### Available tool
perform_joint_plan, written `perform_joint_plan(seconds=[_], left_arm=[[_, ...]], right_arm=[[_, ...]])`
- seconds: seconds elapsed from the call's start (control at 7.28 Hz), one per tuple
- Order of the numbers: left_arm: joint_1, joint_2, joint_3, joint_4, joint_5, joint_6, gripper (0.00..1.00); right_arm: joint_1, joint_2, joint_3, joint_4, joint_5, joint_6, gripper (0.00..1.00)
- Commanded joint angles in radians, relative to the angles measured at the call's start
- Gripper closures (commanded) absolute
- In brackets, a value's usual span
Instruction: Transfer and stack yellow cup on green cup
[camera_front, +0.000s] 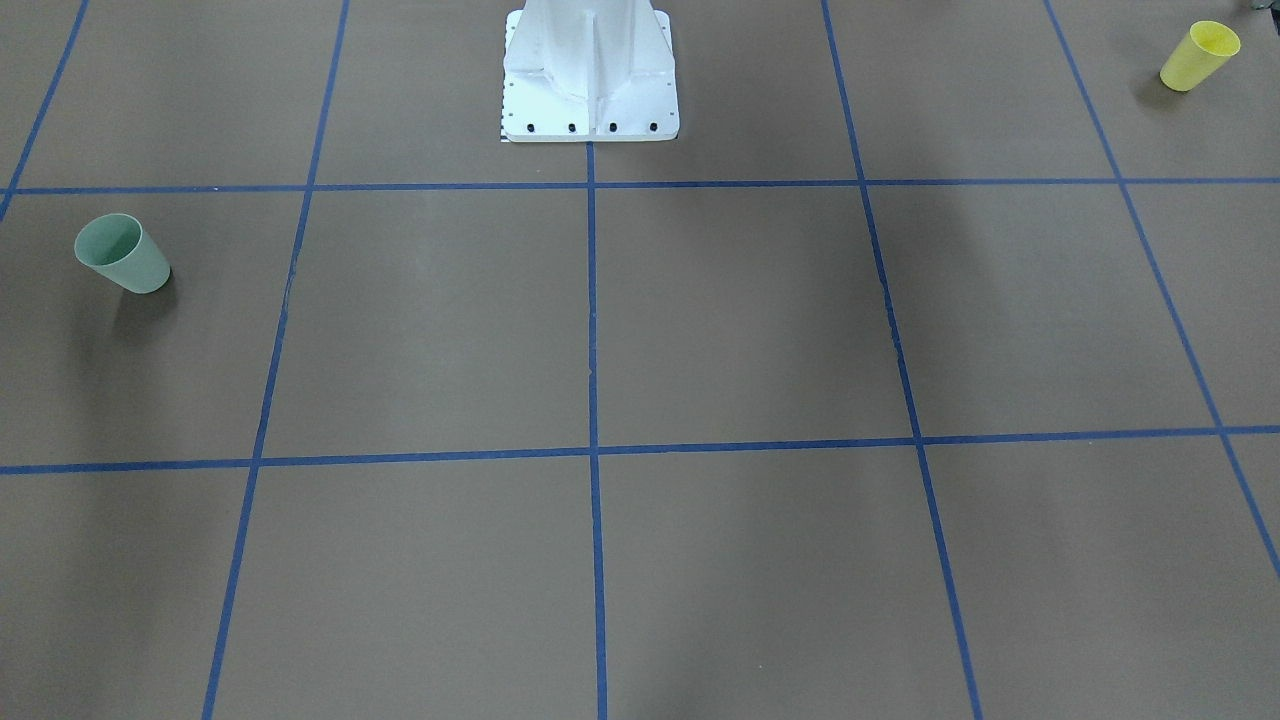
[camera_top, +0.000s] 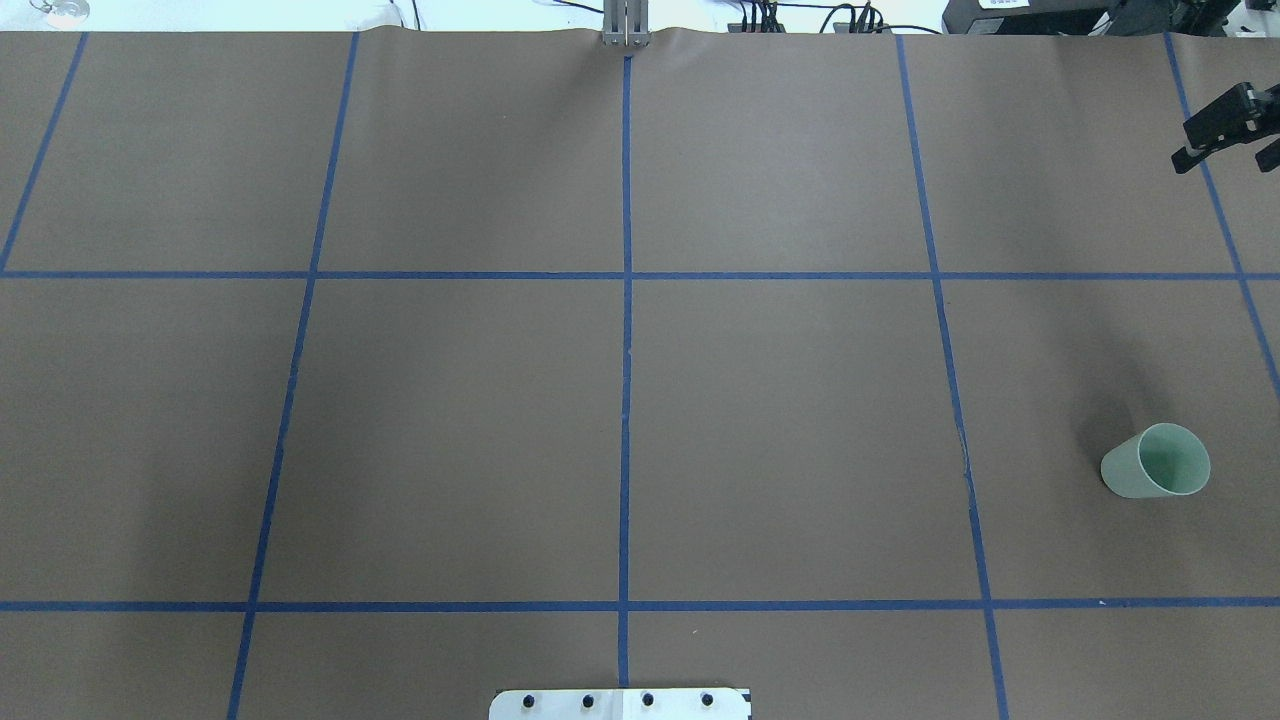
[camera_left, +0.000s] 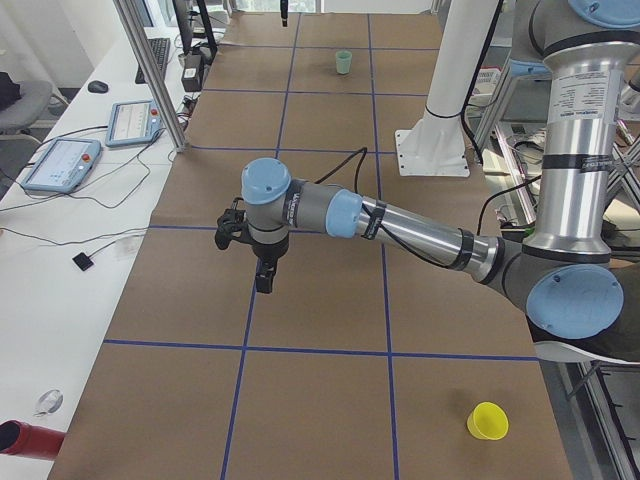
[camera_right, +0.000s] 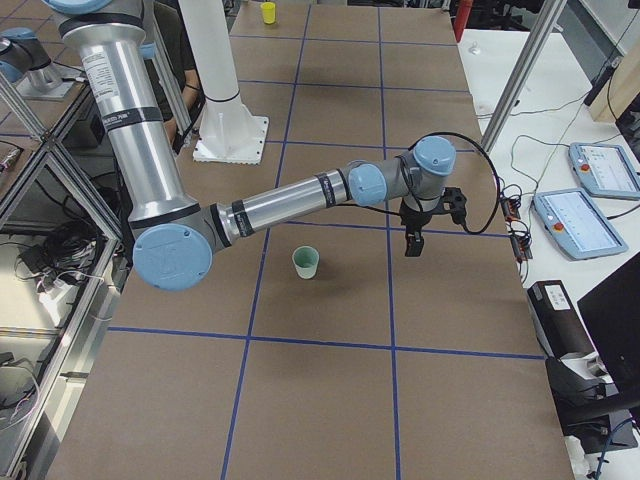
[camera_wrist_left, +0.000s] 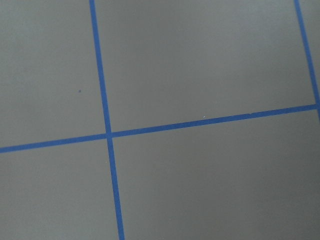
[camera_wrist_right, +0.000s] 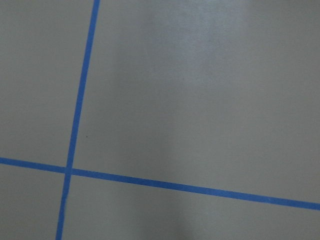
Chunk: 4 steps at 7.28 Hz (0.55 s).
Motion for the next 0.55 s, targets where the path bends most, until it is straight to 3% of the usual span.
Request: perform_joint_plan(seconds=[0.0,0.41], left_arm=[[0.000,0.052,0.000,-0.016,0.003,-0.005,0.00],[-0.001,0.059,-0.007,-0.018,0.005,-0.004,0.00]], right_arm=[[0.023,-0.096,0.124,-0.066,0.006,0.001,0.00],[0.023,-0.128,0.135,-0.065,0.000,0.001,0.00]])
